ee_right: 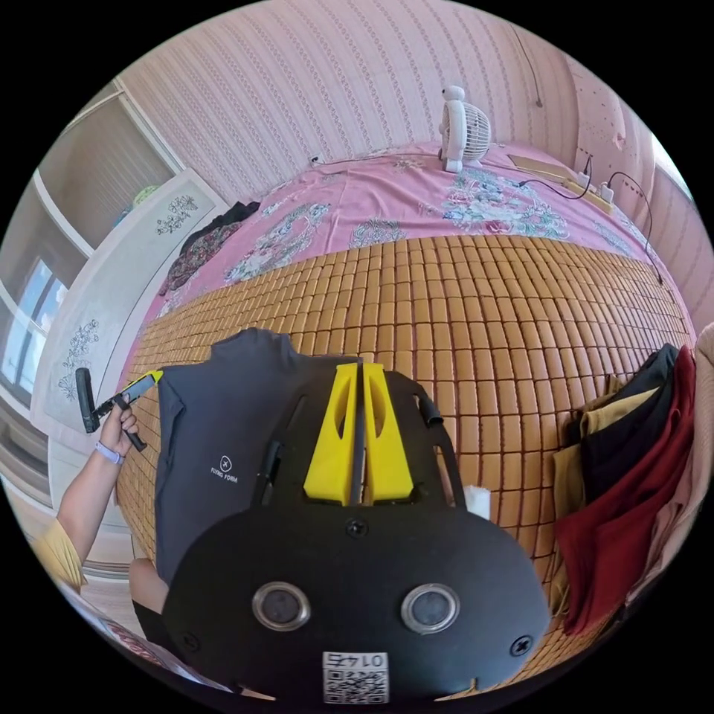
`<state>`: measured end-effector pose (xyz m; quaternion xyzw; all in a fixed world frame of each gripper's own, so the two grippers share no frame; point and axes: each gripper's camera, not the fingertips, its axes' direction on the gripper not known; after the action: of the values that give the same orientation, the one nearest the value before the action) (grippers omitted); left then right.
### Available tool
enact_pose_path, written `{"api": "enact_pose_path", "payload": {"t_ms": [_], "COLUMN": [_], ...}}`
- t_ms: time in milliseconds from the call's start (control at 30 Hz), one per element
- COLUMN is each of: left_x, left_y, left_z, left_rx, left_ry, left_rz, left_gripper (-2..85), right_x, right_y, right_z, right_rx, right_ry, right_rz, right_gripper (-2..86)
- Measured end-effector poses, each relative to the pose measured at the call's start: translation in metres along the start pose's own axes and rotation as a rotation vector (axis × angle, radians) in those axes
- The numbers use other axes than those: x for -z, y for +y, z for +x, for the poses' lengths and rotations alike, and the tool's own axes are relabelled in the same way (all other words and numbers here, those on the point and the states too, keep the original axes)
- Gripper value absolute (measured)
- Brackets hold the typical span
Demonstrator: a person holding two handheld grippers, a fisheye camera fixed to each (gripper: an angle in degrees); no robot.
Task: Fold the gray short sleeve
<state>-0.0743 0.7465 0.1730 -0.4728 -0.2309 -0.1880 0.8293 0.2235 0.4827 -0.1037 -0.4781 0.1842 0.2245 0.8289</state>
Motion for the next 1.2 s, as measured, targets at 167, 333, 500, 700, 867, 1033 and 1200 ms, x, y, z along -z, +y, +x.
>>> {"api": "enact_pose_path", "payload": {"t_ms": [167, 333, 500, 700, 867, 1033, 1200], "left_x": [0.071, 0.157, 0.191, 0.235, 0.221, 0.174, 0.138], "left_y": [0.013, 0.102, 0.225, 0.287, 0.275, 0.248, 0.240], "left_z": [0.021, 0.037, 0.018, 0.047, 0.120, 0.155, 0.170], "left_rx": [-0.136, -0.301, -0.159, -0.072, -0.189, -0.250, -0.275], "left_ry": [0.052, 0.122, 0.152, 0.156, 0.149, 0.110, 0.066], "left_rz": [0.080, 0.020, -0.197, -0.210, -0.152, -0.168, -0.304], "left_gripper": [-1.0, -0.7, 0.7, 2.3, 5.9, 7.1, 2.4], "right_x": [0.075, 0.157, 0.151, 0.167, 0.152, 0.113, 0.069], "right_y": [0.020, 0.128, 0.276, 0.358, 0.341, 0.310, 0.301], "right_z": [-0.026, -0.044, -0.016, -0.019, -0.112, -0.176, -0.185], "right_rx": [0.091, 0.266, 0.190, 0.069, 0.236, 0.295, 0.282], "right_ry": [-0.092, -0.133, -0.093, -0.150, -0.179, -0.145, -0.044], "right_rz": [0.067, 0.021, -0.267, -0.259, -0.184, -0.173, -0.279], "right_gripper": [0.4, 0.5, 1.1, 4.4, 8.6, 11.1, 4.4]}}
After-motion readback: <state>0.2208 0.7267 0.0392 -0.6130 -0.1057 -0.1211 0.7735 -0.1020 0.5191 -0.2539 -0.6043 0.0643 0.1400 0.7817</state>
